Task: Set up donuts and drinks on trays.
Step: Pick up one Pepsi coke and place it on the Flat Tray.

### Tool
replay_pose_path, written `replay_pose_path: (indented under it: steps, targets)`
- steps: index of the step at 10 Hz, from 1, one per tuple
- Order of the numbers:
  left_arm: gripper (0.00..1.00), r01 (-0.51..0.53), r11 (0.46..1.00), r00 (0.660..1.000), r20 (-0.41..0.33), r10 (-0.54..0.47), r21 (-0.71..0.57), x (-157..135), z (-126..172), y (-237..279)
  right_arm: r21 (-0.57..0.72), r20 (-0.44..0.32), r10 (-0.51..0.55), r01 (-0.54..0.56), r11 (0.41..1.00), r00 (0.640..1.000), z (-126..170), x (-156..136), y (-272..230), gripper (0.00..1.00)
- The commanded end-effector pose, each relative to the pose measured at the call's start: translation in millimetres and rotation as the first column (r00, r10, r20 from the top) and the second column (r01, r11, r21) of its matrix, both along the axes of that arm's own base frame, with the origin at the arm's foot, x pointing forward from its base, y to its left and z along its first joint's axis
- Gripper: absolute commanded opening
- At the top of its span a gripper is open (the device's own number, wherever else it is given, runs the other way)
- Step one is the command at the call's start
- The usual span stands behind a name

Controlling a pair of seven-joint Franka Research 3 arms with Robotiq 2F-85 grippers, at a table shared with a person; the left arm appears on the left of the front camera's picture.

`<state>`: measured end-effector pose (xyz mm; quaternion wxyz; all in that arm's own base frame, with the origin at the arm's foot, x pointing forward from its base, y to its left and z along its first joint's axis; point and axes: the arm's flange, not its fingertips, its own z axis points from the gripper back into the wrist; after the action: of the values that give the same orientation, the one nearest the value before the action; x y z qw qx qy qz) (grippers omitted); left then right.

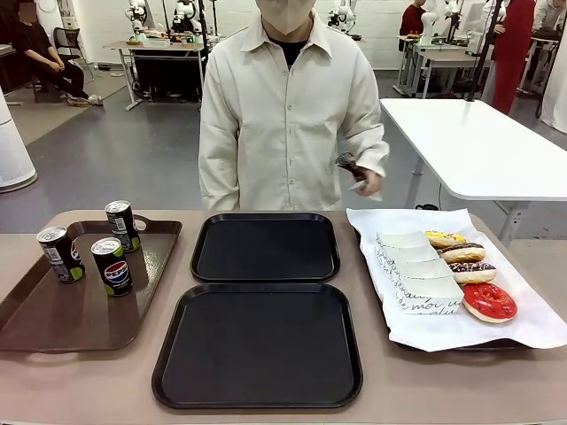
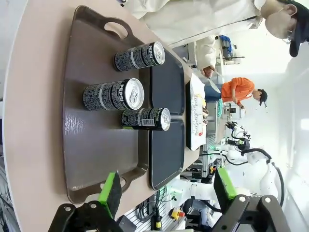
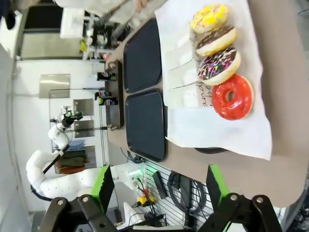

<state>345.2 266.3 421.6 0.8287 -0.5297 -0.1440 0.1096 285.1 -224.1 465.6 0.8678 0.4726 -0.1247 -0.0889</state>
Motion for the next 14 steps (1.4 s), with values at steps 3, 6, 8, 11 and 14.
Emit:
replay_pose_path:
  steps: [3,6,8,11,14]
  targets:
    - [1.00,-0.005,1.000,1.000,0.006,0.005,0.006,-0.3,3.0,-4.1,0.029,0.003,-0.016,0.016,0.999,1.000,-2.9,-6.5,-8.2,1.00]
    - [1.00,-0.005,1.000,1.000,0.006,0.005,0.006,-0.3,3.0,-4.1,0.029,0.003,-0.016,0.016,0.999,1.000,-2.9,-6.5,-8.2,1.00]
    - [1.00,-0.005,1.000,1.000,0.006,0.005,0.006,-0.3,3.0,-4.1,0.029,0.003,-0.016,0.016,0.999,1.000,-2.9,-6.5,-8.2,1.00]
    - [1.00,-0.005,1.000,1.000,0.006,0.005,0.006,-0.3,3.0,-4.1,0.029,0.003,-0.016,0.016,0.999,1.000,-2.9,-6.5,-8.2,1.00]
    - [1.00,-0.005,1.000,1.000,0.006,0.005,0.006,-0.3,3.0,-4.1,0.029,0.003,-0.016,0.016,0.999,1.000,-2.9,-6.5,-8.2,1.00]
